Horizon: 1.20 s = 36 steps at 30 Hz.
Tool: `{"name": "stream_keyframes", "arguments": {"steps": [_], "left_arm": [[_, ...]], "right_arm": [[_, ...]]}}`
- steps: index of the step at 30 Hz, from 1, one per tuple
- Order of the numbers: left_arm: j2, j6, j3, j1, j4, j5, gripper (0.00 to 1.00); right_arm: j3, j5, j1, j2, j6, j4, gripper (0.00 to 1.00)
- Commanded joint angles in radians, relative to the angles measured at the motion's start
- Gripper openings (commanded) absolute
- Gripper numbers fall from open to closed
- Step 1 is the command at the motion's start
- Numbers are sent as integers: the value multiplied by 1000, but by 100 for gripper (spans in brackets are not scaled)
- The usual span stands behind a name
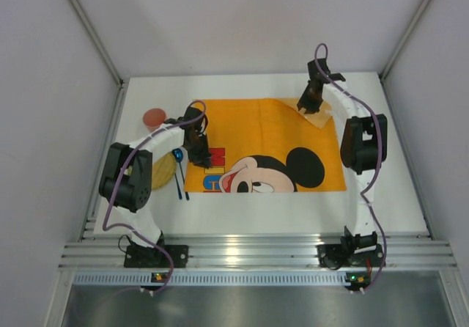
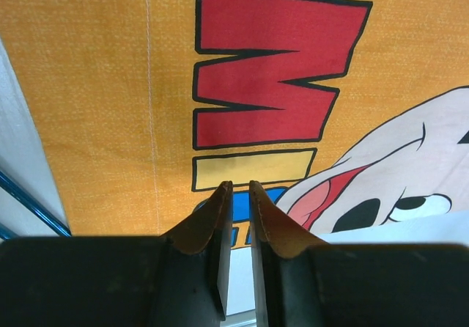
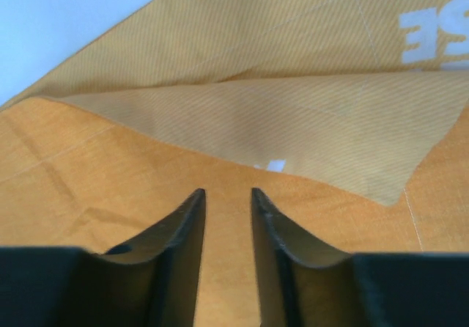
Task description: Set the dinner table for one person
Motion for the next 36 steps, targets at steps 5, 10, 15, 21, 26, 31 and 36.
{"name": "stream_keyframes", "arguments": {"steps": [5, 10, 15, 21, 26, 31, 36], "left_arm": [[17, 22, 37, 5, 6, 30, 17], [11, 25, 34, 5, 1, 29, 12], [2, 30, 28, 7, -8, 19, 7], [-6, 35, 22, 11, -16, 7, 0], [-6, 39, 22, 17, -21, 3, 0], [3, 47, 25, 22, -34, 4, 0], [5, 51, 31, 22, -57, 7, 0]], "right_arm": [[-110, -48, 21, -105, 10, 48, 0], [-91, -57, 28, -37, 10, 42, 0], [-30, -17, 28, 35, 4, 22, 0], [149, 32, 6, 148, -16, -53, 0], [203, 67, -12, 181, -14, -81, 0], [300, 103, -40, 207, -13, -79, 6], [482, 129, -81, 260, -40, -24, 40]]}}
